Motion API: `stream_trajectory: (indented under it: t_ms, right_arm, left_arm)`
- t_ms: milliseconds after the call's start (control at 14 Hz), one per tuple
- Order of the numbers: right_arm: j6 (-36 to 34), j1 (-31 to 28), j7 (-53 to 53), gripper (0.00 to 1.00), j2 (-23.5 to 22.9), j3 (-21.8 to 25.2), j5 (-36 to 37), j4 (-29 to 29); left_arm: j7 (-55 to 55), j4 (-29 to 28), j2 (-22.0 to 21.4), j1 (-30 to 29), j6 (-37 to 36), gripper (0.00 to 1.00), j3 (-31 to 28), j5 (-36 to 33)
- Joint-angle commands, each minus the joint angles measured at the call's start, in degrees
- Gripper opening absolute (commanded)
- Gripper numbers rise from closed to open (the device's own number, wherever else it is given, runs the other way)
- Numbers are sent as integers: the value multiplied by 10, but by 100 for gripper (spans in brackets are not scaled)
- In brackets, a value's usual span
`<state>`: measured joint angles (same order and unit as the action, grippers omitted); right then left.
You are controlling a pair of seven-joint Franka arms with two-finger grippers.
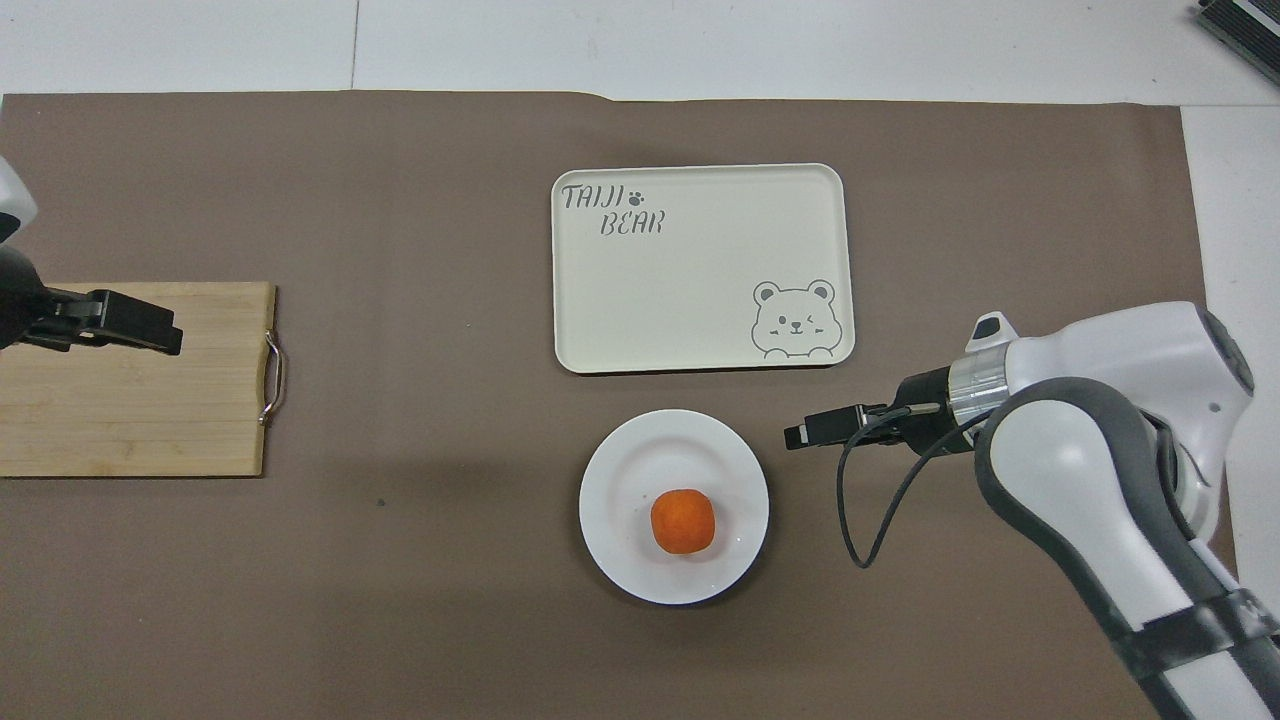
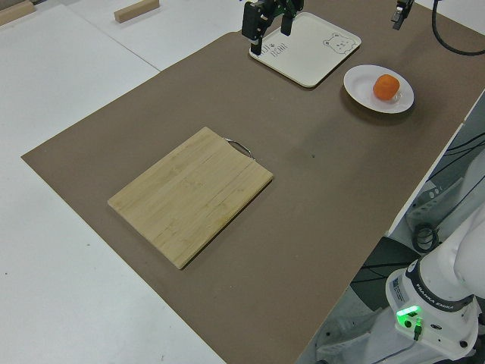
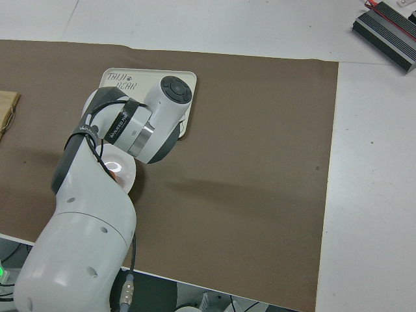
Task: Place orange and plate with both arms
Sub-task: 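Retract the left gripper while the right gripper reaches the plate rim, then grip the white plate rim with the right gripper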
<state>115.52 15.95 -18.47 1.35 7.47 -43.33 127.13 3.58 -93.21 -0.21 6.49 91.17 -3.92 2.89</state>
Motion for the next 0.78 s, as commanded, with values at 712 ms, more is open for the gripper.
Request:
stream_trajectory:
  t_ms: [712]
  right_arm:
    - [102,58,-194,100,-79,0,-272,99]
  left_arm:
    - [3,16,7,-4,-16,100,3,-11]
